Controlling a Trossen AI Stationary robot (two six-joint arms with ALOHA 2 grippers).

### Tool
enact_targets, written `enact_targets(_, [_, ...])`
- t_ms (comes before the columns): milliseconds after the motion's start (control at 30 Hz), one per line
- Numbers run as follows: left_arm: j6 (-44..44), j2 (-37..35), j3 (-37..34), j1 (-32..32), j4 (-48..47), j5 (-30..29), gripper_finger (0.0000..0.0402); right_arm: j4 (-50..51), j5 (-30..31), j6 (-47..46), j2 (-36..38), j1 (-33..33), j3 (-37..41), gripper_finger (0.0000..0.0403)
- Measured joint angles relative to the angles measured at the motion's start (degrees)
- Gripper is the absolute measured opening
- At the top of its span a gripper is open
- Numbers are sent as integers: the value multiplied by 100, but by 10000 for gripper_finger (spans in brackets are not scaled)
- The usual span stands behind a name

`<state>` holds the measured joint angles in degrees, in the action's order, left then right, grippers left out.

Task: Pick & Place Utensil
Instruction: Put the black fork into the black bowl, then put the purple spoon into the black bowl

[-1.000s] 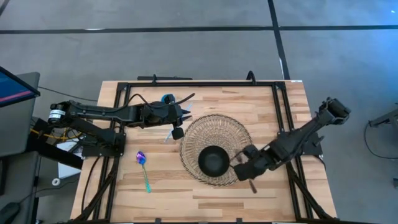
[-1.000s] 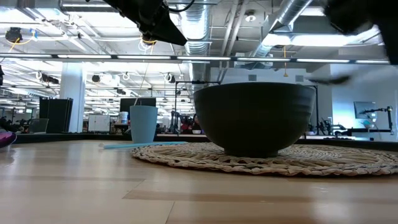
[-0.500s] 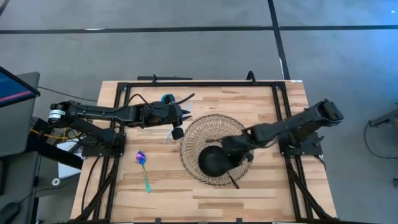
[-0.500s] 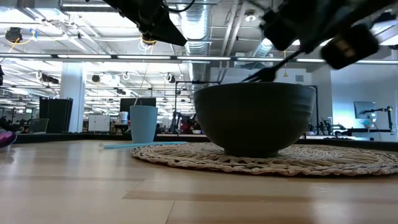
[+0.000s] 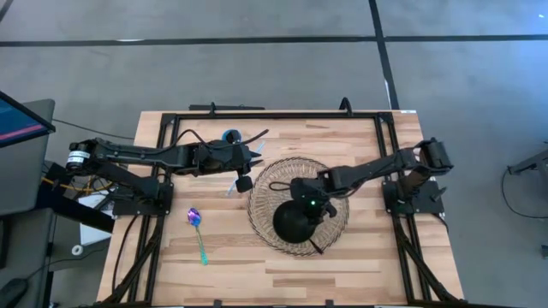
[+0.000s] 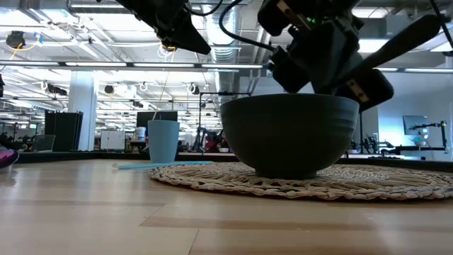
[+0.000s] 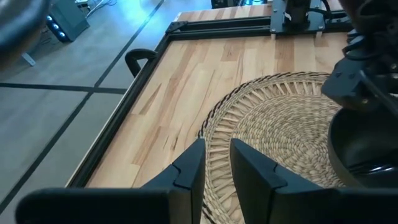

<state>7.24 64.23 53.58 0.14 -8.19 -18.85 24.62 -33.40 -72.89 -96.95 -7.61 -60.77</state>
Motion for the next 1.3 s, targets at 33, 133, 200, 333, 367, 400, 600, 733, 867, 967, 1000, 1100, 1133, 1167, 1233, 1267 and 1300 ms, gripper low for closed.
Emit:
enact_targets(33, [-2,0,0,2,-2,0,76,14,-5,7,5,28,0,10])
enact_targets(133, [0,0,0,1,-1,0,76,6,-105,259,13,89,0,18])
enact_targets(200, [0,0,0,1,-1,0,76,81,-123,377,9,109,0,26])
enact_targets(333, [0,0,0,2,0,0,76,69,-115,449,4,144,0,44])
enact_targets(367, [0,0,0,2,0,0,76,63,-110,454,4,154,0,48])
enact_targets(400, [-1,0,0,1,0,0,76,63,-111,494,4,169,0,51])
enact_targets(600, [0,0,0,2,0,0,76,61,-91,748,4,241,0,56])
enact_targets(733, [0,0,0,2,0,0,76,61,-84,750,4,335,0,57])
enact_targets(867, [0,0,0,0,0,0,76,38,-68,968,14,424,0,56])
enact_targets(967, [0,0,0,1,0,0,76,77,-66,1313,66,441,-77,46])
enact_targets(1000, [0,0,0,1,0,0,76,55,-65,1373,66,441,-136,40])
enact_targets(1100, [-4,0,0,0,0,0,76,80,-65,1720,126,441,-324,22])
enact_targets(1133, [-20,0,0,0,0,0,76,54,-66,1920,135,441,-405,16])
enact_targets(1167, [-22,0,0,0,0,0,76,107,-51,2203,173,443,-468,11])
enact_targets(1233, [-90,0,0,-13,0,0,76,466,208,2734,297,444,-585,4])
enact_targets(1267, [-195,0,0,-13,-2,2,76,631,474,2940,379,468,-660,2])
enact_targets(1300, [-324,0,0,-13,-17,1,76,841,782,3090,493,493,-710,2])
